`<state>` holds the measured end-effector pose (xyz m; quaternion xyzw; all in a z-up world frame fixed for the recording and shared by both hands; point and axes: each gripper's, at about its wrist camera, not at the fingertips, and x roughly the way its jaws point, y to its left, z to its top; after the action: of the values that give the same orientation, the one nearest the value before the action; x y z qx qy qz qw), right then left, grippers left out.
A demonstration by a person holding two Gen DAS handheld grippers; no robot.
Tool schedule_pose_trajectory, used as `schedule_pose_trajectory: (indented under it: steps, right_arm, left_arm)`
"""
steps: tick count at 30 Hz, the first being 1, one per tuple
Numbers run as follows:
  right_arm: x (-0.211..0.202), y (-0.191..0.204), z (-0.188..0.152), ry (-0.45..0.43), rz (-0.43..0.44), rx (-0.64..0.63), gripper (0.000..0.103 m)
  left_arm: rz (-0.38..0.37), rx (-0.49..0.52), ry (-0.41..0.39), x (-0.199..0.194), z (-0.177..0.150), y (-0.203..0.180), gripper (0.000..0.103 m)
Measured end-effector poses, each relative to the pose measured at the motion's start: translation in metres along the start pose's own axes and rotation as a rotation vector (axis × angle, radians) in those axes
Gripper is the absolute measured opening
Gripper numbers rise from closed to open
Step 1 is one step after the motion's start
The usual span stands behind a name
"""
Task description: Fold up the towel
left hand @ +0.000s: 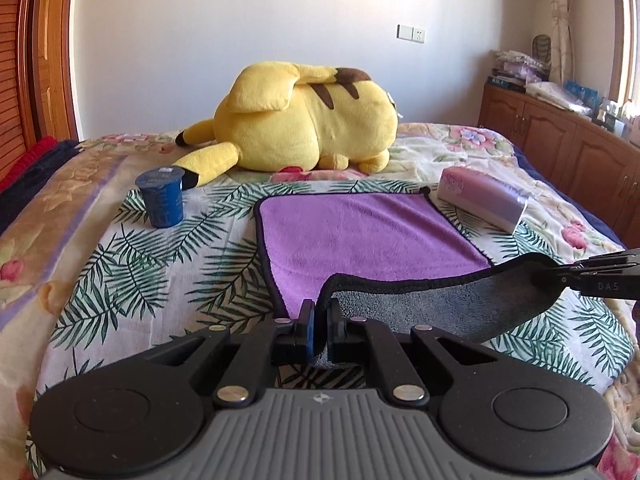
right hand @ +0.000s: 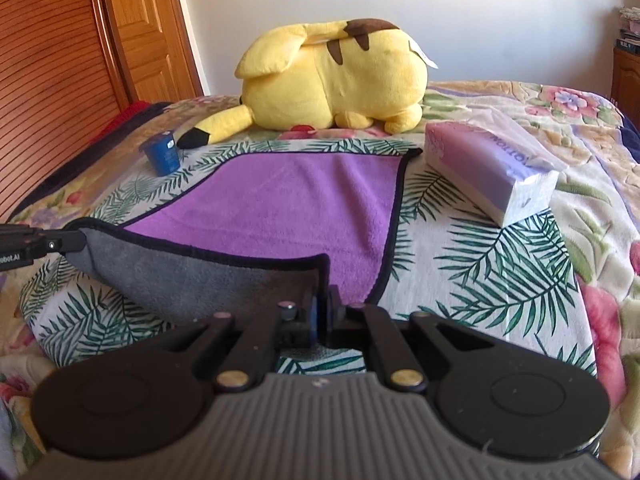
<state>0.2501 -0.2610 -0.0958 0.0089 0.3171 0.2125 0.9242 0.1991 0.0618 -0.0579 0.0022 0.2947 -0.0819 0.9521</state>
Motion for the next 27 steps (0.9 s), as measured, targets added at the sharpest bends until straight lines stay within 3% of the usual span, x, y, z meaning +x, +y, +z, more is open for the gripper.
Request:
schedule_pose_trajectory:
  steps: [17, 27]
  right_arm:
    - [-0.008, 0.005, 0.014, -0.070, -0.004, -0.054, 0.005]
    - [0.003, -0.001, 0.032, -0.108, -0.019, -0.086, 0.005]
  left_arm:
    - [-0.022, -0.019, -0.037, 0.010, 0.020, 0.007, 0.000]
    - [-0.001, 0.032, -0.063, 0.019, 0.039, 0.006, 0.000]
